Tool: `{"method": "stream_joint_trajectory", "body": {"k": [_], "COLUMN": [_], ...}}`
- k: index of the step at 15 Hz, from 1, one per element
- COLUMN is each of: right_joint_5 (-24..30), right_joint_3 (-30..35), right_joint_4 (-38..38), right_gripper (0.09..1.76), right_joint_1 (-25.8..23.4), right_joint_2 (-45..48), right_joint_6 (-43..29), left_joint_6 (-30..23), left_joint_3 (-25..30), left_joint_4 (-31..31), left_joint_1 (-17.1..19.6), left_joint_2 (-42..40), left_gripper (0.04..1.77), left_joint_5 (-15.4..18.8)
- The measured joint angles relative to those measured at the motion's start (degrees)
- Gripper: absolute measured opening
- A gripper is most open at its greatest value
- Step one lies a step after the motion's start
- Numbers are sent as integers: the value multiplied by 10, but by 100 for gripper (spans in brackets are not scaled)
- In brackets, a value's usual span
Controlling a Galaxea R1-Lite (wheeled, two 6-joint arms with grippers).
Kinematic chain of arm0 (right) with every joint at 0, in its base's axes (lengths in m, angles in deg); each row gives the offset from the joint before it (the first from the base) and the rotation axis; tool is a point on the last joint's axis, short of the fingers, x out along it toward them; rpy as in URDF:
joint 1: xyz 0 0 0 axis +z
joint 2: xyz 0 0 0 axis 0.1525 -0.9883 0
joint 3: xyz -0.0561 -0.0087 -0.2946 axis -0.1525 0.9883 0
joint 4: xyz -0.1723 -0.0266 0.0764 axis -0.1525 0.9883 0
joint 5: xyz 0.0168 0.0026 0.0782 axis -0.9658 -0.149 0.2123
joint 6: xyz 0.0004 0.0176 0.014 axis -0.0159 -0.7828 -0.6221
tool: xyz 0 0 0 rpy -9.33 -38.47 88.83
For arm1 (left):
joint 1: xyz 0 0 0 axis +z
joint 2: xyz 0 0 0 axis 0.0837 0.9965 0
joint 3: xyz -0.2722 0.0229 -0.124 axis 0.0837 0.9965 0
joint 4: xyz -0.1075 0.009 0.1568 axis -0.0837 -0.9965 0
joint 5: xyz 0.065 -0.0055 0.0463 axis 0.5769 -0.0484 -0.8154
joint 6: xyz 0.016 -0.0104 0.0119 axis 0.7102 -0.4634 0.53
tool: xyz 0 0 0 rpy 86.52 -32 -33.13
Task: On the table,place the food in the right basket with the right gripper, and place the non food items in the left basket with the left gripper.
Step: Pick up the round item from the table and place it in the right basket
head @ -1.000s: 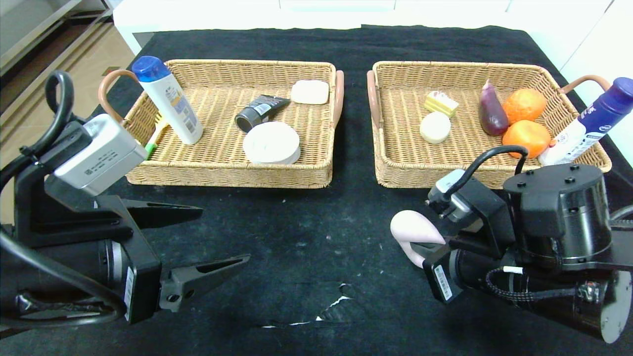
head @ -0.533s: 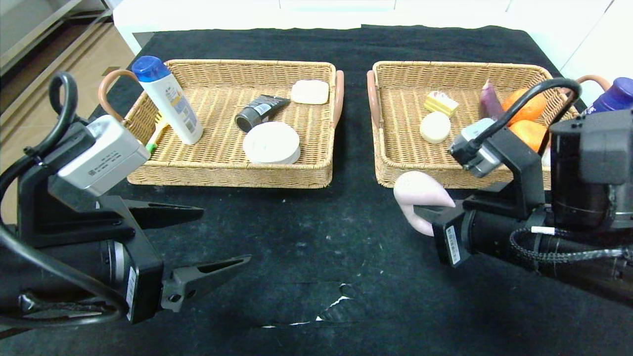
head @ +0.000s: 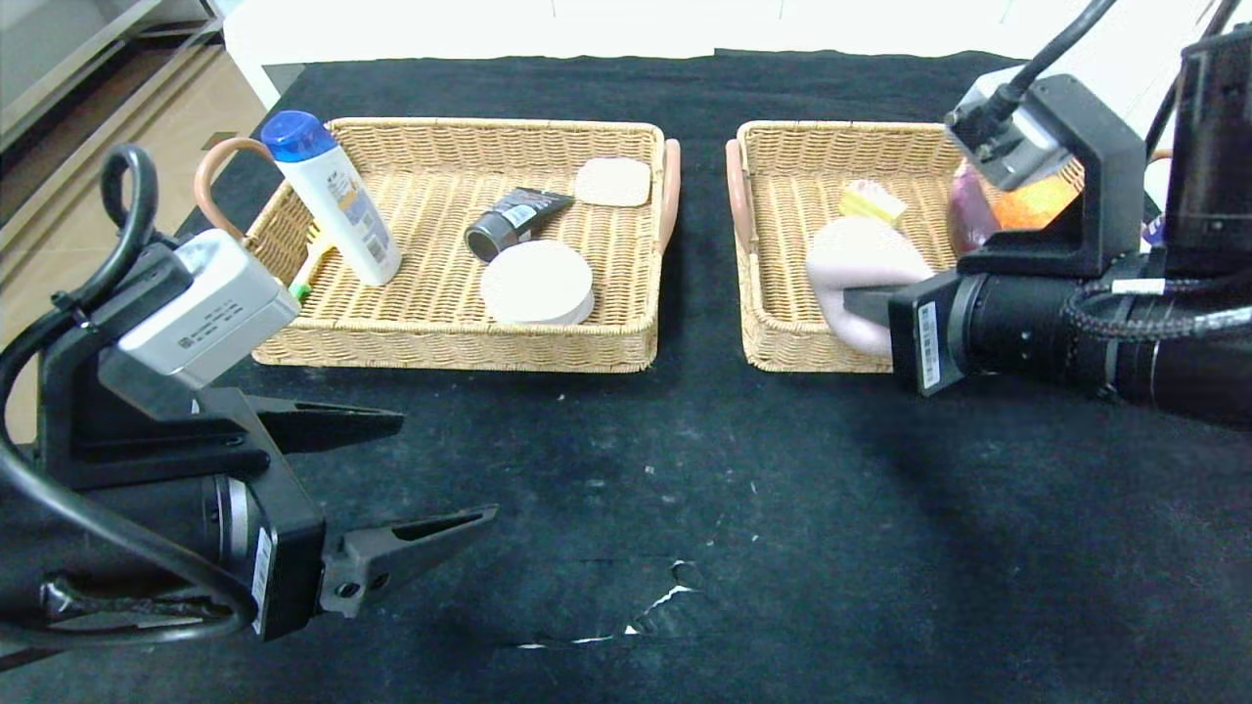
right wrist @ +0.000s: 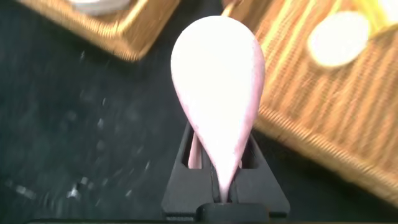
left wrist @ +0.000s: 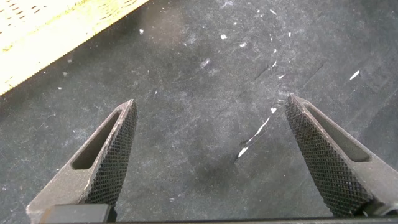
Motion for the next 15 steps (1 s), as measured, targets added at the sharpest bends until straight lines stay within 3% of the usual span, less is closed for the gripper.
{"method": "stream_joint_trajectory", "body": {"k": [9, 15], "right_joint_5": [86, 93], "right_joint_3": [-120, -176], "right_joint_4": [-4, -5], "right_gripper": [18, 18], "right_joint_1": [-128, -188], "right_joint_2": [-67, -125], "right_joint_6": [2, 1], "left_joint_6": [0, 0], "left_joint_3": [1, 1], "left_joint_4": [0, 0], "left_joint_1": [0, 0], "left_joint_2": [0, 0], "left_gripper": [172, 172], "left_joint_5": [0, 1]}}
